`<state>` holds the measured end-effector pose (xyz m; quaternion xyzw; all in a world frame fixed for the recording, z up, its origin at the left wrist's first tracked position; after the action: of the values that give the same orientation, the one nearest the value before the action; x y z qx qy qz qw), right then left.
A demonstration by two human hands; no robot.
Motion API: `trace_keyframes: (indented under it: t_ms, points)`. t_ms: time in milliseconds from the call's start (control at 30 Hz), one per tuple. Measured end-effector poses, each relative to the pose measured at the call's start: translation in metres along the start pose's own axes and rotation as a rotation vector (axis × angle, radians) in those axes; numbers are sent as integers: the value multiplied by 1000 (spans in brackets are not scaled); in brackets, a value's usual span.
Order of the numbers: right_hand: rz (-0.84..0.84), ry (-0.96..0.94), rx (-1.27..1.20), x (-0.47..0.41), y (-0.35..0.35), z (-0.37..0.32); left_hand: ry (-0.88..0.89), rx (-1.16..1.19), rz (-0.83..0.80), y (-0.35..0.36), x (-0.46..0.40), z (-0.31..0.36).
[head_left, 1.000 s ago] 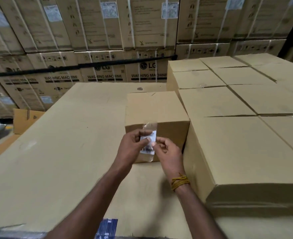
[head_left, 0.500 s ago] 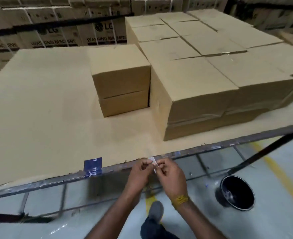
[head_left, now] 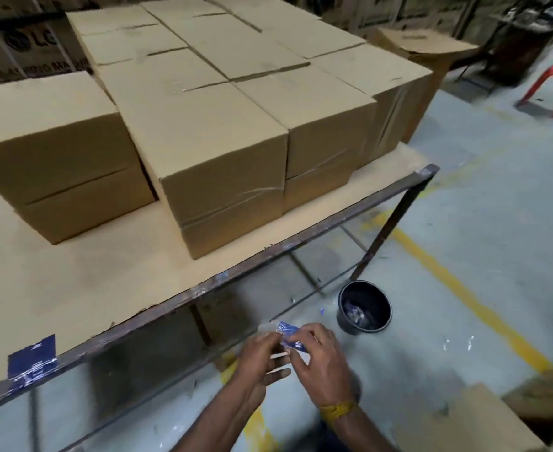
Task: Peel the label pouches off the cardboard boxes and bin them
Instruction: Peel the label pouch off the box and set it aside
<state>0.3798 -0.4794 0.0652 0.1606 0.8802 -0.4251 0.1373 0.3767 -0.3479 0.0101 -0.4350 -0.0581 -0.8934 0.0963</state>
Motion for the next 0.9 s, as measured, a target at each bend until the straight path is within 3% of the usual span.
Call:
trace_keyframes:
  t_ms: [100, 167, 267, 367, 567, 767, 900]
  points:
    - [65, 222, -56, -7, -18, 65, -39, -8, -1, 49, -18, -10]
    - [113, 561, -198, -3, -23, 133, -70, -25, 1, 88, -34, -17]
    - [73, 1214, -459, 16, -9, 232, -128, -64, 8, 152, -60, -28]
    - [-48, 1542, -663, 11, 12, 288, -192, -104, 23, 218, -95, -45]
    - [59, 1754, -752, -5, 53, 433, -323, -166, 74, 335, -207, -88]
    - [176, 1843, -769, -2, 126, 580, -334, -185, 88, 425, -346, -145]
    - [160, 1842, -648, -4, 171, 666, -326, -220, 118, 461, -429, -188]
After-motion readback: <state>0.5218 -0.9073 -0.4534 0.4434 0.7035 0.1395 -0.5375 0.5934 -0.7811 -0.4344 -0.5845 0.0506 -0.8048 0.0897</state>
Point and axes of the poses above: each hand's wrist, its own x-axis away from the middle knuckle, its own y-axis out of the palm, z = x × y, the point moved 9 cm from there along -x, towards the middle knuckle, and after that the axes turned 12 degrees about z, right-handed, at the moved point
